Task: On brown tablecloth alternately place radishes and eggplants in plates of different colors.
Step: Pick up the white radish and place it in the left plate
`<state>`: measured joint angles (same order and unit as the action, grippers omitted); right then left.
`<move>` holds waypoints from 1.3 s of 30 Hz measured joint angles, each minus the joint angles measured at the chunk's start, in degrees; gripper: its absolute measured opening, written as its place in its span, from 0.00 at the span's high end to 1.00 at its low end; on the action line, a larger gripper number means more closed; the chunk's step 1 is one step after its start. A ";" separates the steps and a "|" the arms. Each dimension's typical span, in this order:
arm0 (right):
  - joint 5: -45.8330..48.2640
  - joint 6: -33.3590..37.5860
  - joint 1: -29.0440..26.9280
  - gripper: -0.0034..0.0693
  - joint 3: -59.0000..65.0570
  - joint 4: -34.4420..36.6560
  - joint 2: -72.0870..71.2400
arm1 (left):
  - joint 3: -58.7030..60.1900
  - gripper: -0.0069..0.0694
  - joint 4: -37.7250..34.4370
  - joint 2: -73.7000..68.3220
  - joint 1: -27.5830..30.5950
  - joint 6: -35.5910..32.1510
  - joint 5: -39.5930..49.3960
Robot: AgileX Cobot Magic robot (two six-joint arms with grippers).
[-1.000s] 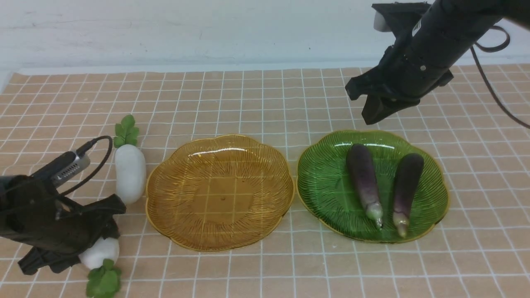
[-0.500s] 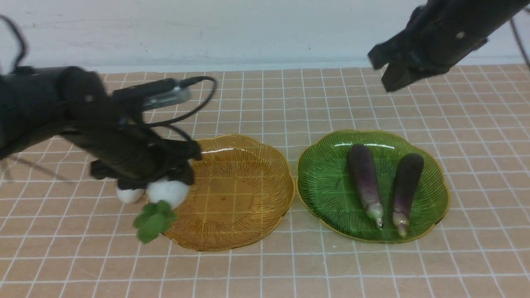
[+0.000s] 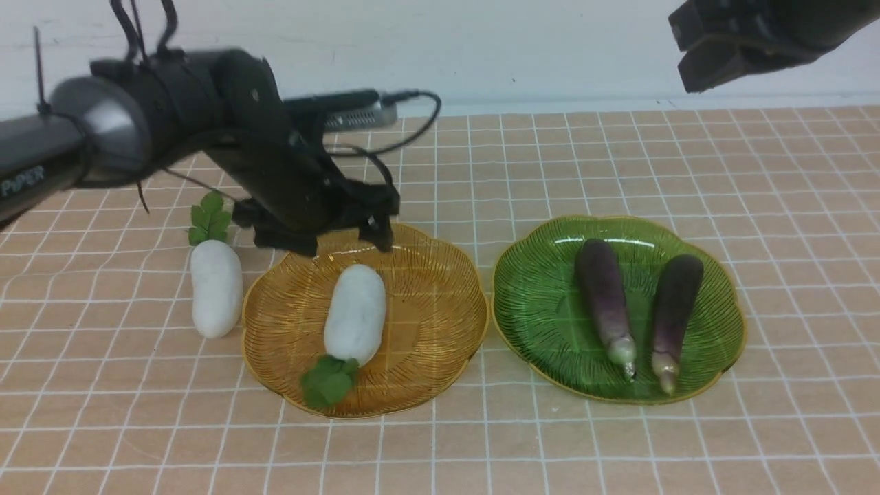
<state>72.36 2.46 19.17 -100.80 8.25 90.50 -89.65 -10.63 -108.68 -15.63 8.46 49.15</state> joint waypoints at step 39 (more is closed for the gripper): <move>0.21 -1.50 0.00 0.96 0.00 -8.62 -8.73 | -24.66 0.44 2.13 -15.38 -4.92 3.93 21.07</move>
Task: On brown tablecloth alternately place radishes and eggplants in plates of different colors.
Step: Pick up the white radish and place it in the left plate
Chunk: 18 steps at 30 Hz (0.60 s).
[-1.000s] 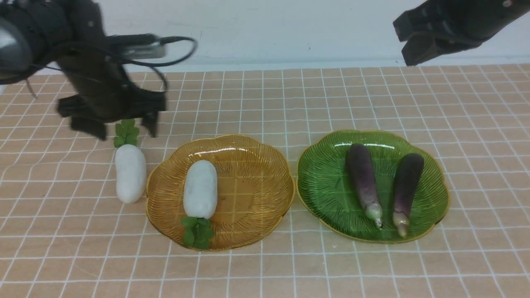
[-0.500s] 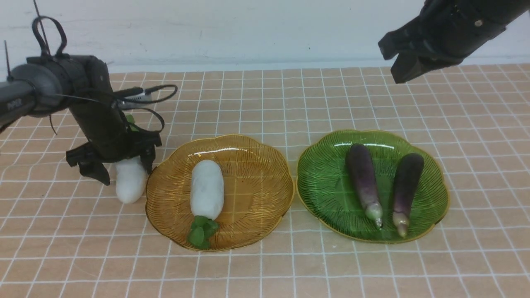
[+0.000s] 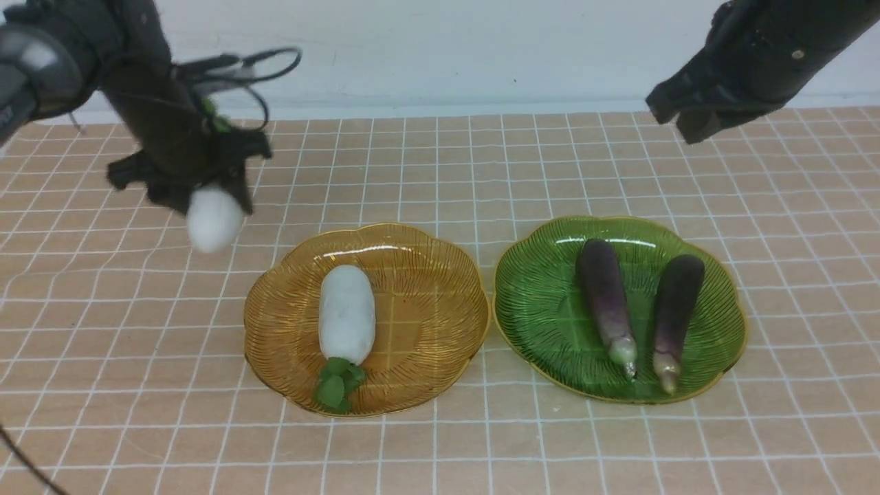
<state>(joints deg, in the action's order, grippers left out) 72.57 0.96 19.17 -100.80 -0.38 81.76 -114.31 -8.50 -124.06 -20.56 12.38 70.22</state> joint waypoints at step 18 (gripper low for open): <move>0.73 -5.38 0.00 0.96 21.34 -4.49 -31.51 | 3.65 0.28 1.05 1.54 -5.12 -5.27 -0.03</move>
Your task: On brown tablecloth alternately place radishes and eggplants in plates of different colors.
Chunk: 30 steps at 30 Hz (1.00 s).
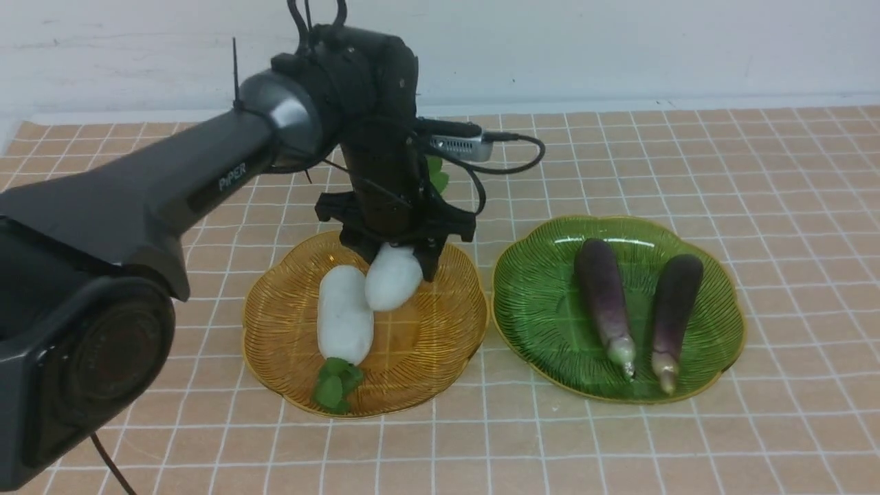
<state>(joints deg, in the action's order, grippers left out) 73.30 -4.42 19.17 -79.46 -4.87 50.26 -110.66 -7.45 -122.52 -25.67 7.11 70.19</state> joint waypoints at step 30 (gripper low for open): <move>-59.09 -5.29 0.00 0.96 54.19 -5.47 -29.50 | 6.16 0.91 6.65 12.22 0.00 -2.31 0.27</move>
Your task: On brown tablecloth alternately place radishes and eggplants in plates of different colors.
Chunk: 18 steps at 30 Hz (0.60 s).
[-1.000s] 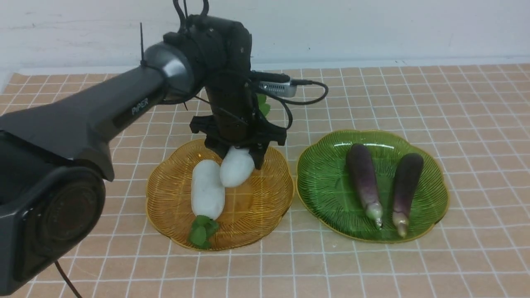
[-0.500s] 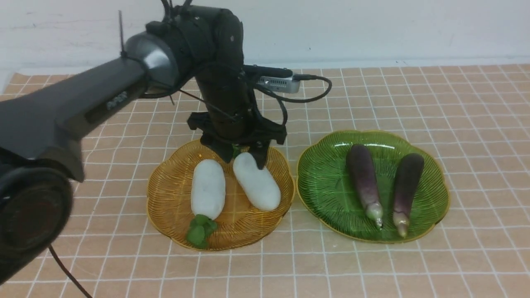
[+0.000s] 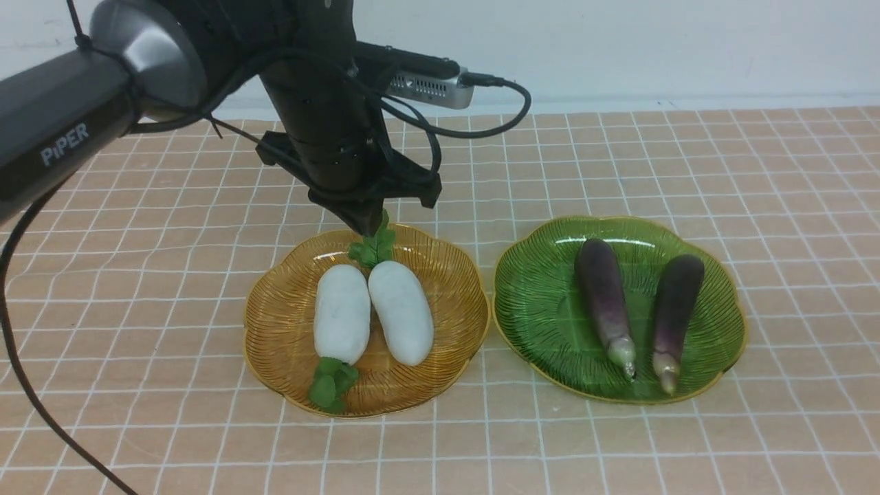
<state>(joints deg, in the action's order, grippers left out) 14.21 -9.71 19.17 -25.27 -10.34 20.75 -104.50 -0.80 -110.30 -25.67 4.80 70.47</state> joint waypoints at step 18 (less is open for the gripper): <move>-0.42 -0.10 -15.57 0.96 26.77 10.34 -21.31 | 3.72 0.91 2.82 11.21 0.00 -0.98 0.14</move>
<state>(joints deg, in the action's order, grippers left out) 13.79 -9.82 3.59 1.49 0.00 -0.55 -100.79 2.02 -99.09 -25.67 3.82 70.60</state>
